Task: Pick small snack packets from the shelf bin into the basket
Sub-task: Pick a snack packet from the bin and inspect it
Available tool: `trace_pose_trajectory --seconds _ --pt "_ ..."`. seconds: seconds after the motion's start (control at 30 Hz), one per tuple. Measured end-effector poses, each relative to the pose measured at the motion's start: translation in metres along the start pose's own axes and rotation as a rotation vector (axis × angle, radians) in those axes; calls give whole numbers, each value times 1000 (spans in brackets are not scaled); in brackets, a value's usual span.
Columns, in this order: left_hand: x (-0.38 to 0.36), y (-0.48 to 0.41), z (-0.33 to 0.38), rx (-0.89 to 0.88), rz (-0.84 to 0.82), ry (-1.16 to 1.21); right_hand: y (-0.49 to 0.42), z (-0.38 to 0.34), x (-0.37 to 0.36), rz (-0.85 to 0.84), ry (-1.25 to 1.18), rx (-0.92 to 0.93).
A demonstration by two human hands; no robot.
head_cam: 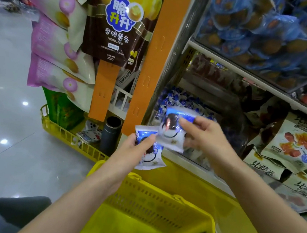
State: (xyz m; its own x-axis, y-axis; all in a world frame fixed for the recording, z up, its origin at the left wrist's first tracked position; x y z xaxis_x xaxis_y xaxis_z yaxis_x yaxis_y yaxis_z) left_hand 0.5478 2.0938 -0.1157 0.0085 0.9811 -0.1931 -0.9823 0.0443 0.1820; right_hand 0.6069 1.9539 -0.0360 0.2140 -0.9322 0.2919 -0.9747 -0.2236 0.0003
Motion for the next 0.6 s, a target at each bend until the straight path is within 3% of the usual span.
trace_pose_trajectory --seconds 0.1,0.17,0.37,0.6 --pt "13 -8 -1 23 132 -37 -40 -5 30 263 60 73" --pt "17 -10 0 23 167 -43 -67 2 40 344 216 24" --pt "22 -14 2 20 199 52 -106 35 16 112 671 -181" --pt "28 -20 6 6 232 47 -123 40 -7 78 676 -216"
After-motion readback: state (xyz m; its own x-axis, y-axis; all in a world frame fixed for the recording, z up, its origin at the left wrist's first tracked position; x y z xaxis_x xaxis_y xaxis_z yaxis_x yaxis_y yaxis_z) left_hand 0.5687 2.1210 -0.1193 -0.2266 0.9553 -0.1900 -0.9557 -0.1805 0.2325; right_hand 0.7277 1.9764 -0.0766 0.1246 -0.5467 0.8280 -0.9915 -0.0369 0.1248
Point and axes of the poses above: each hand's wrist, its own y-axis away from the middle knuckle, its own x-axis out of the back of the hand, z = x × y, the point moved 6 cm from there along -y, towards the middle knuckle, and after that the axes turned 3 degrees about -y, right-handed, at the moved point
